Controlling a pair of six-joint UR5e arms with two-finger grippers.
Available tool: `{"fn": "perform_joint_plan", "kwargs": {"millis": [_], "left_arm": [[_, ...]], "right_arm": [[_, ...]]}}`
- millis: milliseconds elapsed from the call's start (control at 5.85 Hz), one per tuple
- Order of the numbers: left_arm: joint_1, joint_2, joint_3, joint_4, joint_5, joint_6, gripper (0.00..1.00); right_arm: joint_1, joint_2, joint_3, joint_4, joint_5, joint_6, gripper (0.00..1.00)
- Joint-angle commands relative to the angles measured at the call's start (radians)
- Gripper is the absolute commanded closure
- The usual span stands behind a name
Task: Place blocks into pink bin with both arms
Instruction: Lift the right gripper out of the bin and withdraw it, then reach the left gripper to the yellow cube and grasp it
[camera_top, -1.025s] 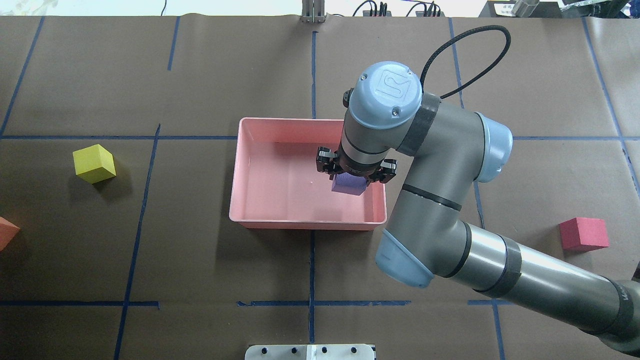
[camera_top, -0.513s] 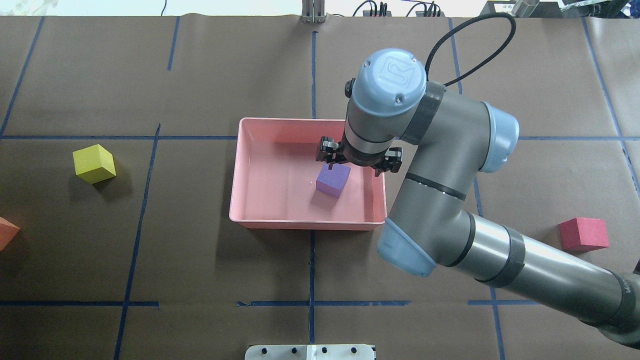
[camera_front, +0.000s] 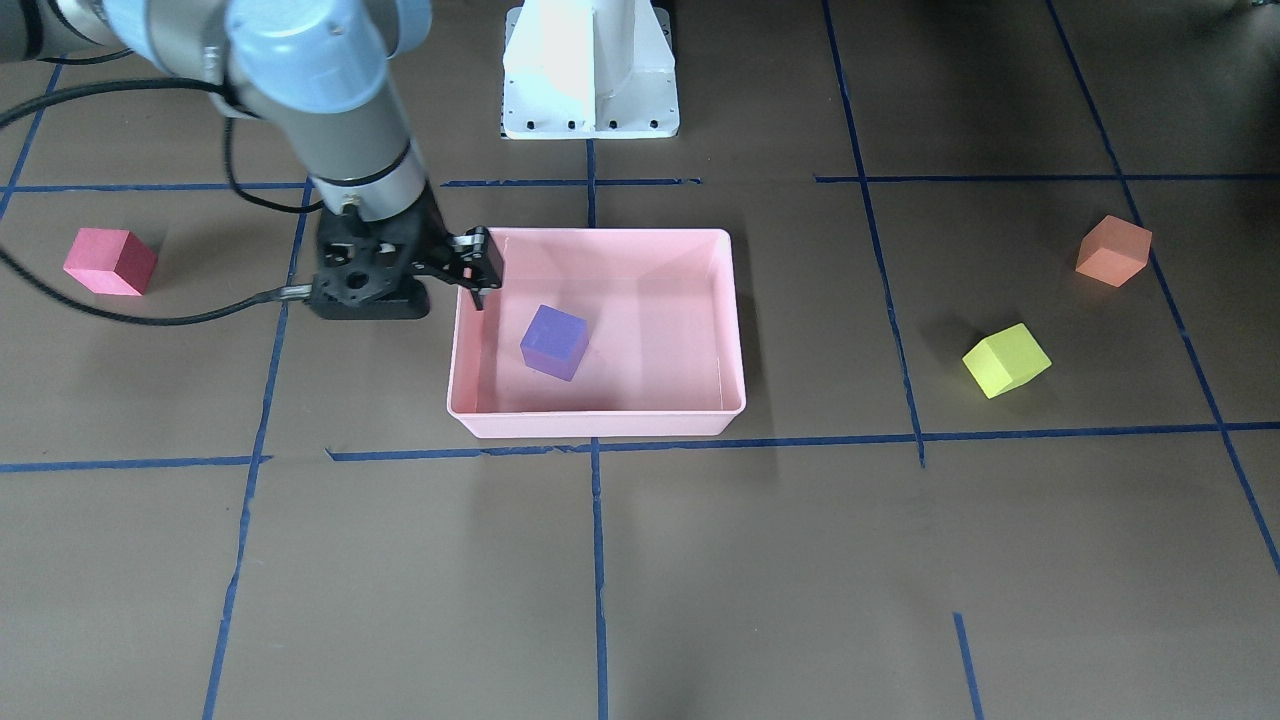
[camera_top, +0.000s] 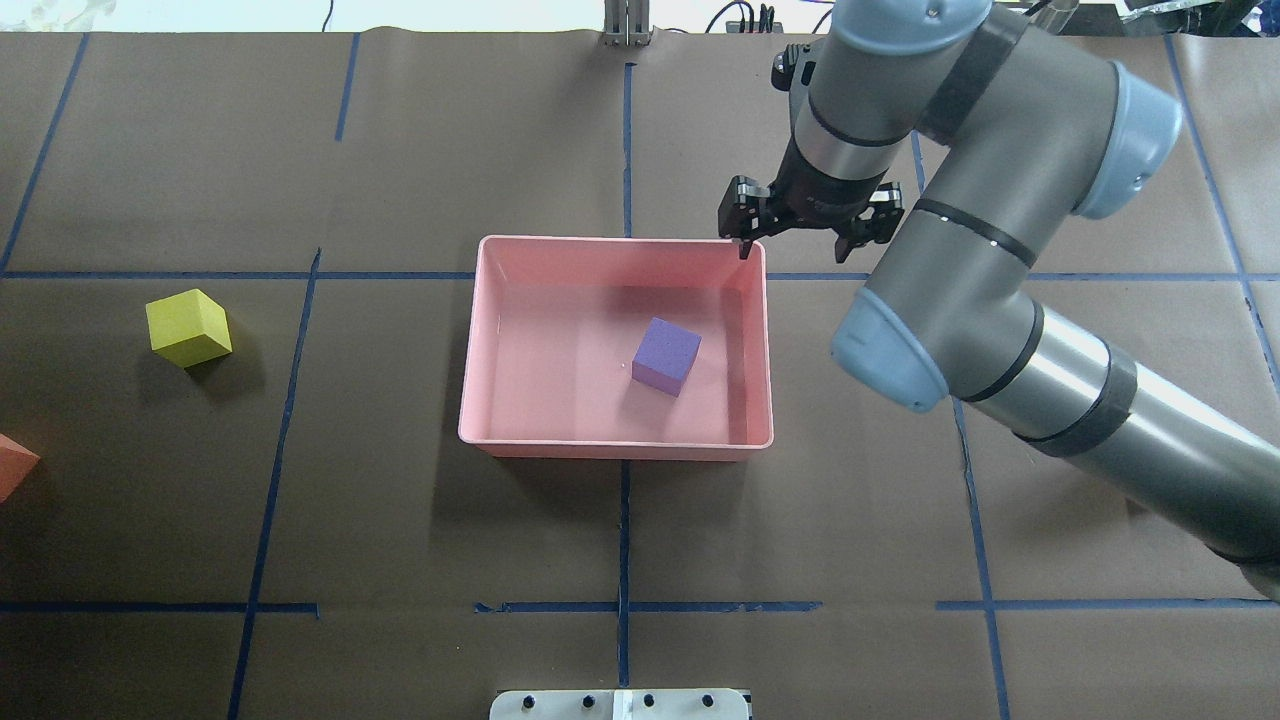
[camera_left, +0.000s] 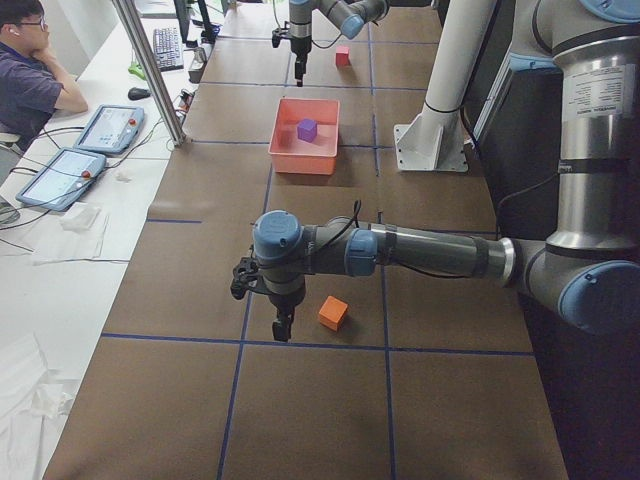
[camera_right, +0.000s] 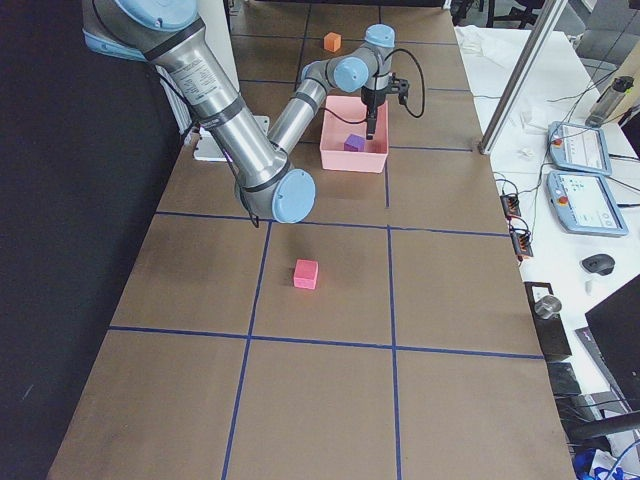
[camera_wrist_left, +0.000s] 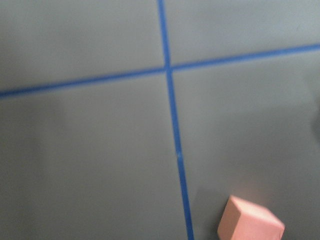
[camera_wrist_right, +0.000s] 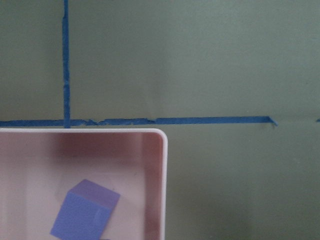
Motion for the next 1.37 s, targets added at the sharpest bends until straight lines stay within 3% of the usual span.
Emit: {"fn": "perform_joint_plan", "kwargs": {"millis": [0,342,854,1025,1196], "left_arm": [[0.064,-0.052,0.01,-0.07,-0.005,-0.141,0.0],[0.238,-0.041,0.009,-0.308,0.0,-0.551,0.0],[0.424,-0.055,0.026,-0.421,0.041,-1.064,0.0],[0.494,-0.079,0.029,-0.453,0.128,-1.19,0.0],[0.541,-0.113,0.042,-0.453,0.148,-1.246,0.0]], "right_arm": [[0.142,-0.091,-0.001,-0.013,0.059,-0.284,0.0],[0.309,-0.221,-0.004,-0.013,0.123,-0.611,0.0],[0.498,-0.392,-0.03,-0.008,0.159,-1.067,0.0],[0.538,-0.433,-0.036,-0.005,0.16,-1.159,0.0],[0.544,-0.441,-0.036,-0.003,0.159,-1.18,0.0]]}}
